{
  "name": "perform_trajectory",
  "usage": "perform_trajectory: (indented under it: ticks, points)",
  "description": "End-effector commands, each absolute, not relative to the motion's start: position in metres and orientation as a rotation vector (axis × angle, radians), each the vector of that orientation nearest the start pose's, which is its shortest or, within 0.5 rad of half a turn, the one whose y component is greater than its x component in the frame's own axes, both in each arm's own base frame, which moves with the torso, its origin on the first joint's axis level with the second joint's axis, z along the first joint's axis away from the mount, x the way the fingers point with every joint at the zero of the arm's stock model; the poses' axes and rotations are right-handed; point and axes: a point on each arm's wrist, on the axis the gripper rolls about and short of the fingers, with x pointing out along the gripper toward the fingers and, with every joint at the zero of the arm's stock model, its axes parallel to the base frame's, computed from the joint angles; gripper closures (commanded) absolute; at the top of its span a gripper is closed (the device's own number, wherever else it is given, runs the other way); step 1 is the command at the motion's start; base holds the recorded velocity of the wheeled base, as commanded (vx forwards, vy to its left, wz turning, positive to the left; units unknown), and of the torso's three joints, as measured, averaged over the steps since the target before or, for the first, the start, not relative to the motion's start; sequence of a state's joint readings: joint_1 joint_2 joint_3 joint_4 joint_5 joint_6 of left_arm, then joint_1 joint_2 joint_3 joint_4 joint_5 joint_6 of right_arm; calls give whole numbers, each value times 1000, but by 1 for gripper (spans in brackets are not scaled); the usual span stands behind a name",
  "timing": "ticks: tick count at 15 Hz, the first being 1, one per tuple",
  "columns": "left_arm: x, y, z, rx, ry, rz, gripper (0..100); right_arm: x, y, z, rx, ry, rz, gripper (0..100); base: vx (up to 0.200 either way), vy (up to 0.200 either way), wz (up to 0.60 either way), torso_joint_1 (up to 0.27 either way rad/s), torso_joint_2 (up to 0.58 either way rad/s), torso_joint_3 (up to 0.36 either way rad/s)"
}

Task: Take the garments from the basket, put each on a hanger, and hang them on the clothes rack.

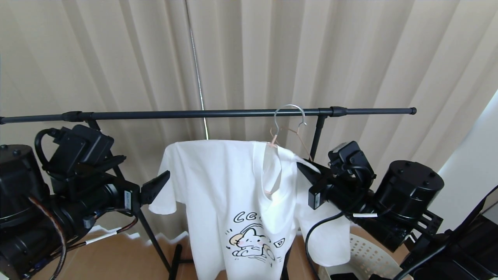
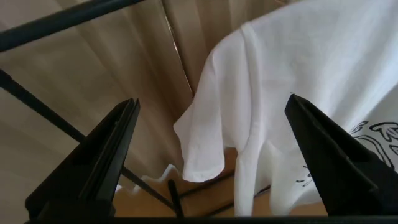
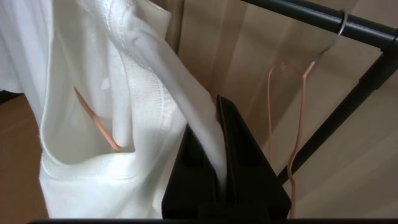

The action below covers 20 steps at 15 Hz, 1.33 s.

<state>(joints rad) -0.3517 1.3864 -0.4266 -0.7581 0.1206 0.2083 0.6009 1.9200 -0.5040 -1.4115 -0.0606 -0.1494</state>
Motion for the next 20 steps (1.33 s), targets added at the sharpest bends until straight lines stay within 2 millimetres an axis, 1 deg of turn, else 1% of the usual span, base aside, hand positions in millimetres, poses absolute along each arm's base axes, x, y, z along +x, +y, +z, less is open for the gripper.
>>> perform_trajectory:
  ticks: [1, 3, 6, 7, 11, 12, 16, 20]
  points:
    - [209, -69, 154, 261, 268, -240, 0, 253, 168, 126, -143, -50, 530, 100, 0, 0, 0, 0, 0, 0]
    - [219, -72, 141, 270, 321, -241, 0, 252, 166, 125, -147, -45, 528, 100, 0, 0, 0, 0, 0, 0]
    - [229, -73, 135, 249, 345, -229, 0, 251, 165, 125, -146, -48, 528, 100, 0, 0, 0, 0, 0, 0]
    - [237, -75, 129, 231, 369, -220, 0, 251, 165, 125, -146, -48, 528, 100, 0, 0, 0, 0, 0, 0]
    - [252, -80, 118, 187, 414, -207, 0, 251, 165, 125, -147, -48, 528, 100, 0, 0, 0, 0, 0, 0]
    - [257, -80, 116, 184, 418, -200, 100, 251, 165, 125, -147, -48, 528, 100, 0, 0, 0, 0, 0, 0]
    - [256, -78, 116, 182, 421, -186, 100, 252, 166, 125, -146, -46, 528, 100, 0, 0, 0, 0, 0, 0]
    - [257, -67, 115, 142, 429, -113, 100, 252, 166, 127, -144, -53, 527, 100, 0, 0, 0, 0, 0, 0]
